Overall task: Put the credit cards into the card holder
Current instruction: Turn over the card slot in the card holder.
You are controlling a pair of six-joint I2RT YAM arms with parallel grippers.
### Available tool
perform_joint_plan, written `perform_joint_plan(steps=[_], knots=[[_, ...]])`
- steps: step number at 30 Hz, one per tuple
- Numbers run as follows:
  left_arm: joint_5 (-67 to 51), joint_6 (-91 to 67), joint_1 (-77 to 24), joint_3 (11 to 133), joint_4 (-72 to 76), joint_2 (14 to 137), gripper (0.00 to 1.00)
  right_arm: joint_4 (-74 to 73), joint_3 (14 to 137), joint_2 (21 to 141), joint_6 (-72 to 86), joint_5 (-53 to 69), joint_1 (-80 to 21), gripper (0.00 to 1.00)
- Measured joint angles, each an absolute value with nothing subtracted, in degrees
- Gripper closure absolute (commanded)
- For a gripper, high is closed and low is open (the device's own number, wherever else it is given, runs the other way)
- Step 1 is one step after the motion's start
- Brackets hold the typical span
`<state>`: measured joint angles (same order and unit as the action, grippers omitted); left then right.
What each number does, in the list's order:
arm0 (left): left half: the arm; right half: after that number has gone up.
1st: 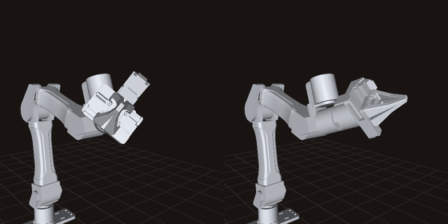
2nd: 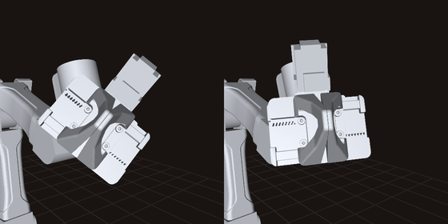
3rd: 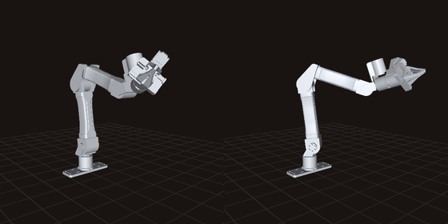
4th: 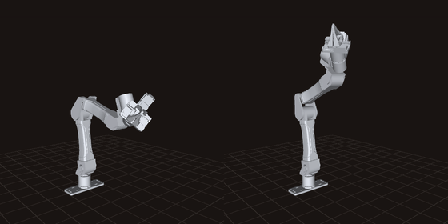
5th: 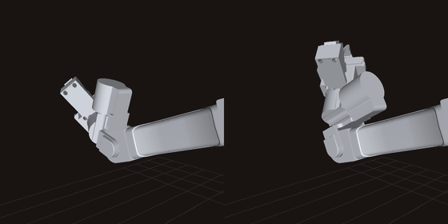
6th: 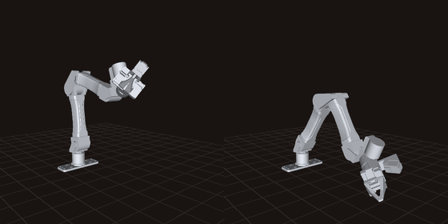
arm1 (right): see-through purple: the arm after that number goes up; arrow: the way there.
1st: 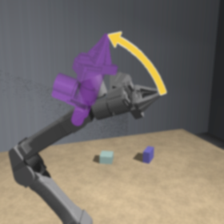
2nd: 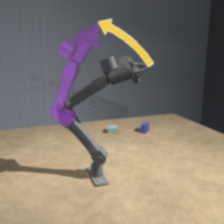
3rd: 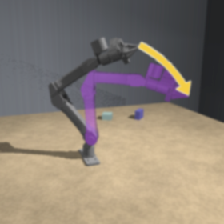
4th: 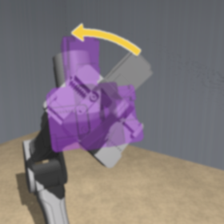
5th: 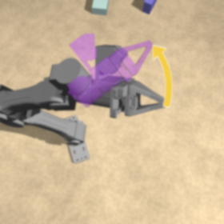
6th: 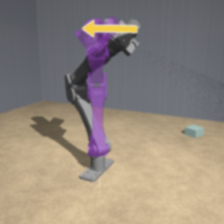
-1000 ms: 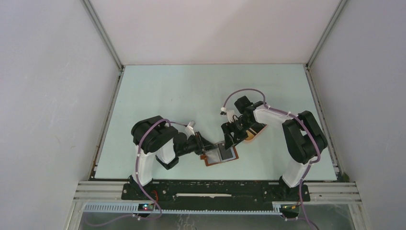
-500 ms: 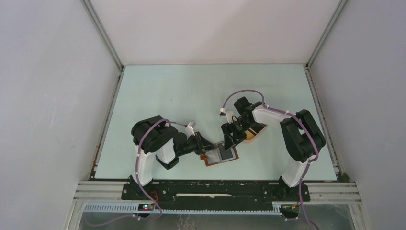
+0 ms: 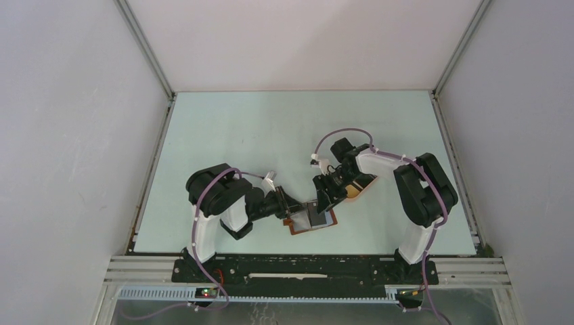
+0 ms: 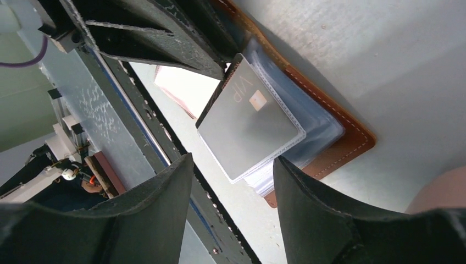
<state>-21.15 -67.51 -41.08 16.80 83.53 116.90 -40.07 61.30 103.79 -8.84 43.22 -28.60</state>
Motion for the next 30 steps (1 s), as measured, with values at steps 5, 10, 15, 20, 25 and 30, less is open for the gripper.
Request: perform_joint_plan(steps=[5, 10, 15, 20, 25, 30], knots=[[-21.15, -67.51, -41.08, 16.80, 83.55, 116.90, 0.79, -40.51, 61.30, 103.79, -9.28, 45.43, -28.53, 0.43], [-21.15, -67.51, -41.08, 16.67, 83.72, 116.90, 0.78, -40.82, 61.32, 103.79, -9.80, 47.22, -28.47, 0.50], [-21.15, -67.51, -41.08, 16.53, 83.96, 116.90, 0.77, -41.15, 61.32, 103.74, -10.17, 49.60, -27.62, 0.57], [-21.12, -67.53, -41.08, 15.99, 84.64, 116.81, 0.75, -41.30, 61.32, 103.74, -10.31, 52.21, -26.98, 0.58], [-21.10, -67.53, -41.08, 15.07, 84.68, 116.11, 0.73, -41.43, 61.32, 103.74, -10.35, 54.24, -26.85, 0.65], [-21.15, -67.53, -41.08, 14.13, 84.47, 115.18, 0.70, -41.60, 61.39, 103.74, -10.35, 55.90, -26.50, 0.67]])
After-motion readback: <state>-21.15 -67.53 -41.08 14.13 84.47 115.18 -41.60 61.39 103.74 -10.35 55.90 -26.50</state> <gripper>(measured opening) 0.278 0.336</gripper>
